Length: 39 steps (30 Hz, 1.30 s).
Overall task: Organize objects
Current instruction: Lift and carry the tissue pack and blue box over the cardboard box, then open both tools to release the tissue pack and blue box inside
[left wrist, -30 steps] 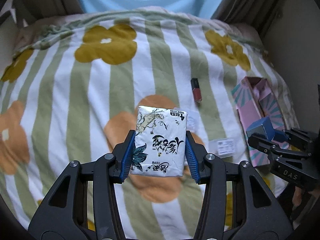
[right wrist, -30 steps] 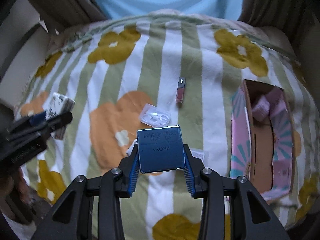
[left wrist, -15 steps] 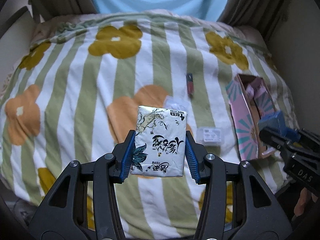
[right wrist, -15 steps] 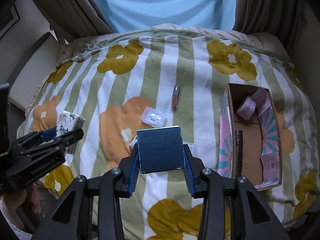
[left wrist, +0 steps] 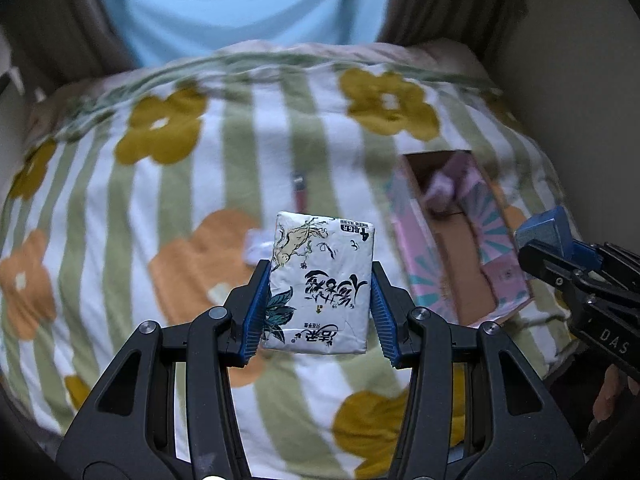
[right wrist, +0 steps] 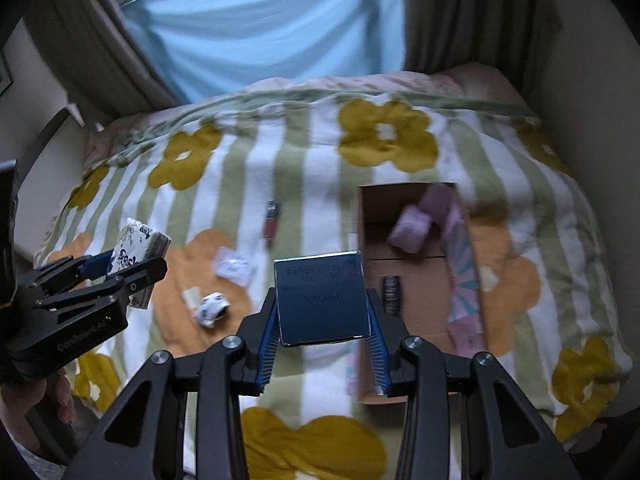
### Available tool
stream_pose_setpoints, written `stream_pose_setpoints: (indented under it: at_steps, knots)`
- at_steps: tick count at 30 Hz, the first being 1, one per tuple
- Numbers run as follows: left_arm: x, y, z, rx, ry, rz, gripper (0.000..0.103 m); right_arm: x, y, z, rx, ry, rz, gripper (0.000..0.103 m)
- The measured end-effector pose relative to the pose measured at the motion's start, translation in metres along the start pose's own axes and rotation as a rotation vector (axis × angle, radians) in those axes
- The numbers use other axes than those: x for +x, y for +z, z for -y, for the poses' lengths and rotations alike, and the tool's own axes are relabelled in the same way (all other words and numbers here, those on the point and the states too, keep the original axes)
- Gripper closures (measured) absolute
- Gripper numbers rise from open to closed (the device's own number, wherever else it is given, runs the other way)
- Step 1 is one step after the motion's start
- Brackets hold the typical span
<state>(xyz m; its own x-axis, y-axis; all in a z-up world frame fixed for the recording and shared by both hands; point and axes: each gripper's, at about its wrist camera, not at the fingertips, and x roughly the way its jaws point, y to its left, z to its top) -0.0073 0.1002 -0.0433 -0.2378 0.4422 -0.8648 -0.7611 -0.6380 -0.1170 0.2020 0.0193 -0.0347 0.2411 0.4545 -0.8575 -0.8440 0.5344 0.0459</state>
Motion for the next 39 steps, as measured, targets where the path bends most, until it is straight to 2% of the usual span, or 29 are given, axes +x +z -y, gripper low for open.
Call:
stream_pose_setpoints:
  at_steps: [8,12,18,27,34,39]
  knots:
    - [0.037,0.036,0.091,0.139,-0.101,-0.025,0.060,0.015,-0.012,0.069,0.056,-0.046,-0.053,0.067]
    - [0.070,0.047,0.138,0.232,-0.135,-0.071,0.060,0.033,-0.022,0.095,0.083,-0.036,-0.095,0.067]
    - [0.127,0.056,0.197,0.366,-0.169,-0.147,0.060,0.066,-0.037,0.119,0.059,-0.027,-0.148,0.067]
    - [0.222,0.061,0.246,0.522,-0.194,-0.252,0.060,0.129,-0.056,0.127,-0.007,-0.035,-0.209,0.067]
    - [0.299,0.055,0.273,0.665,-0.225,-0.383,0.060,0.178,-0.074,0.122,-0.027,-0.109,-0.238,0.067]
    - [0.324,0.046,0.282,0.716,-0.222,-0.433,0.059,0.190,-0.077,0.123,0.009,-0.153,-0.240,0.067]
